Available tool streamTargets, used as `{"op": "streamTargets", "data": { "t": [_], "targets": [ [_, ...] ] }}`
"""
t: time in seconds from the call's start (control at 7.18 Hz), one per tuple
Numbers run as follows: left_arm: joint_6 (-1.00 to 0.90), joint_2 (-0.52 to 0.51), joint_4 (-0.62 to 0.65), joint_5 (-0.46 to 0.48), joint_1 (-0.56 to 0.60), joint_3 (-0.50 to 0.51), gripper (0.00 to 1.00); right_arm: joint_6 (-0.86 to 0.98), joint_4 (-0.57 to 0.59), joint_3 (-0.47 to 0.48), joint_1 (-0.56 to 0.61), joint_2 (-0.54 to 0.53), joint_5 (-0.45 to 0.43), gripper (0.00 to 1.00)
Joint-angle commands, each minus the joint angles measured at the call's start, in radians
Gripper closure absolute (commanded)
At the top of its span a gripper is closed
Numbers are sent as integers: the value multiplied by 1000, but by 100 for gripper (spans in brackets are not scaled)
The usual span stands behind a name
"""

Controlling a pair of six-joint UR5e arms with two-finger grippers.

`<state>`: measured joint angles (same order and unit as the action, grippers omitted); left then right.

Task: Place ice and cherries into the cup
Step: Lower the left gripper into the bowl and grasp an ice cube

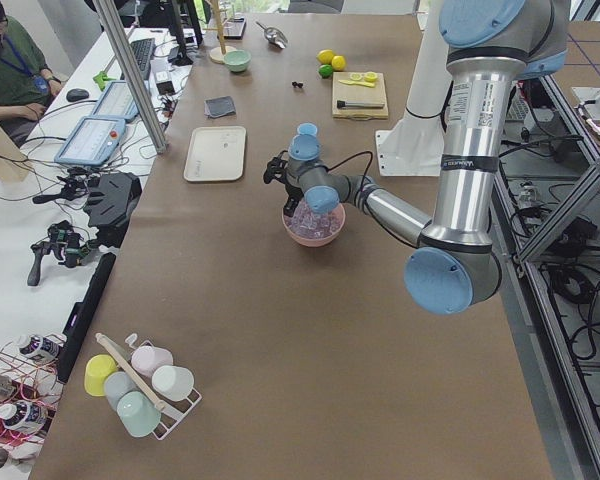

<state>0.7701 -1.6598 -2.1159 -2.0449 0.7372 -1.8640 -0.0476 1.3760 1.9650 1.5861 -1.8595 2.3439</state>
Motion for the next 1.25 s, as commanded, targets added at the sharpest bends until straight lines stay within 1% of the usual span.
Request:
{"op": "streamTargets", "data": {
  "t": [0.0, 0.42, 0.56, 0.84, 0.97, 1.11],
  "targets": [
    [0, 0, 1, 2, -1, 3, 29, 0, 0, -2, 0, 0, -1, 0],
    [0, -9, -3, 0, -2, 23, 29, 0, 0, -3, 0, 0, 0, 0],
    [0, -9, -3, 0, -2, 23, 33, 0, 0, -5, 0, 0, -1, 0],
    [0, -9, -3, -3, -1, 19, 55, 0, 0, -5, 0, 0, 0, 0],
    [0, -9, -3, -3, -1, 17, 64, 0, 0, -5, 0, 0, 0, 0],
    [0, -9, -3, -3, -1, 16, 68, 0, 0, -5, 0, 0, 0, 0]
  ]
}}
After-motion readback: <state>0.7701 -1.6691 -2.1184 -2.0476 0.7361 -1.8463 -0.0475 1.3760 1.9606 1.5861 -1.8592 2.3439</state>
